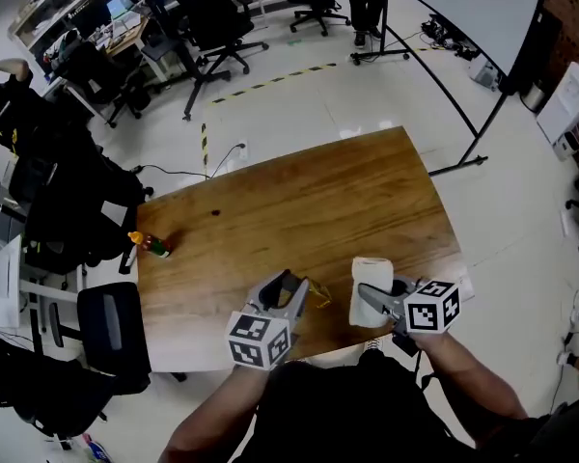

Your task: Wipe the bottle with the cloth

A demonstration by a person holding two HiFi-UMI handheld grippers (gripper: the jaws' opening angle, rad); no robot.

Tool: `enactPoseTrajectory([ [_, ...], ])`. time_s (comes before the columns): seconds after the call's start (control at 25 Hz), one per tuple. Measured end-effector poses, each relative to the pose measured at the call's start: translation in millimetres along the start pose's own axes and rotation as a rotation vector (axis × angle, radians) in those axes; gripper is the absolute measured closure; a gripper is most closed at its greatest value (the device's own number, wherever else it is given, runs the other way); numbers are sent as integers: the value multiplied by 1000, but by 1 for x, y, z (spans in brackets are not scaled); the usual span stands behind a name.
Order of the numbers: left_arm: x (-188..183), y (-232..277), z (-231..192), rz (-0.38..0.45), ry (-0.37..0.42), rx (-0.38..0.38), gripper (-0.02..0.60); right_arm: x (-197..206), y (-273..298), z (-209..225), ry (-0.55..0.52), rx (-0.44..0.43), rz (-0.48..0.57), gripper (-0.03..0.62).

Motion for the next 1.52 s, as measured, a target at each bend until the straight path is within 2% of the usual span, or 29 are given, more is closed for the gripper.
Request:
enactPoseTrajectory([
  [0.2, 11, 4, 46, -36, 242, 122, 403, -24, -16, -8, -12, -36, 33, 520],
  [0.32, 16, 4, 61, -44, 306, 134, 402, -24, -21, -13, -46, -78, -5, 520],
  [0.48, 17, 4, 64, -38, 260, 104, 392, -22, -35, -12, -64, -134, -50, 520],
  [0.6, 7, -4, 70, 16, 168, 109, 333, -24, -43, -12, -69, -182, -61, 520],
  [0.72, -11, -29, 64, 110, 58, 18, 333, -22, -46, -18, -75, -225, -91, 520],
  [0.8, -9, -54, 59, 145, 5, -58, 345, -17, -48, -24, -80, -242, -109, 520],
  [0.88, 1, -80, 56, 152, -13, -114, 378, -11, -49, -30, -87, -256, -112, 521],
  [1.04, 25, -120, 55, 93, -7, -192, 461, 2, -54, -42, -107, -252, -93, 520],
  [1.12, 32, -137, 51, 82, -50, -234, 503, 9, -61, -51, -113, -233, -71, 520],
  [1.16, 35, -145, 49, 79, -87, -250, 564, 12, -66, -58, -117, -220, -60, 520],
  [1.2, 37, -153, 47, 73, -123, -261, 565, 16, -71, -66, -123, -205, -47, 520],
  [1.28, 43, -172, 49, 55, -163, -254, 565, 28, -82, -83, -123, -174, -16, 520],
  [1.44, 55, -218, 67, 23, -90, -194, 565, 74, -112, -116, -87, -99, 43, 520],
  [1.52, 68, -242, 80, 11, -82, -158, 565, 106, -132, -131, -80, -58, 52, 520],
])
Point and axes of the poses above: the fingertips, and each gripper's own axes: y forward along the fingers, z to its right, x out of its underside, the point moved 2 cm from there along -y, backward along the fingers, and after that the axes turned 14 degrees about z, right-handed, at the moved point
